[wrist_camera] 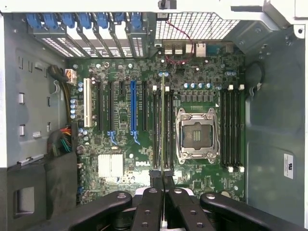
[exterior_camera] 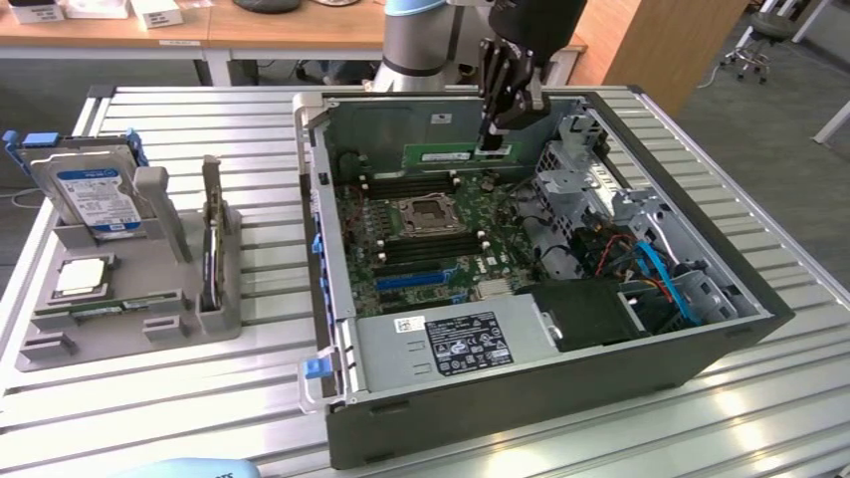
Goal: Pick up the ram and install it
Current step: 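Insert the ram into the slot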
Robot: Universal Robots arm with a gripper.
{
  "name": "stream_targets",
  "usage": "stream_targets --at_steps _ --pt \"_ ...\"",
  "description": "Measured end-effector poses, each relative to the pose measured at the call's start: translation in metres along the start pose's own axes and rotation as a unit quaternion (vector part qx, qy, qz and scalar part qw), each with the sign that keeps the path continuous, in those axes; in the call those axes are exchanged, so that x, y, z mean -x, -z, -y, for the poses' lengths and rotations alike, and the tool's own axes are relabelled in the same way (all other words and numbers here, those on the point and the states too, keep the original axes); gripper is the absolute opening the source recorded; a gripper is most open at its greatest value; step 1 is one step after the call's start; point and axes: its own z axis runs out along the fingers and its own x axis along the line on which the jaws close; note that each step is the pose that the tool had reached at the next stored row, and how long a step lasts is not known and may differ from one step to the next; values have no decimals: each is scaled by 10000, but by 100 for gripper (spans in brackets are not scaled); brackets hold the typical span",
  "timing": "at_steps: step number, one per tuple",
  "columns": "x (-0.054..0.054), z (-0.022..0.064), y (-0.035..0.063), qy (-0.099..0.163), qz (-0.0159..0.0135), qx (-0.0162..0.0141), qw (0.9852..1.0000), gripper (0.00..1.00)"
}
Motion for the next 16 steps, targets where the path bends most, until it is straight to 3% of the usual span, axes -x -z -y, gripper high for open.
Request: stream_targets --at_steps 16 --pt "0 1 -25 0 0 0 10000 12"
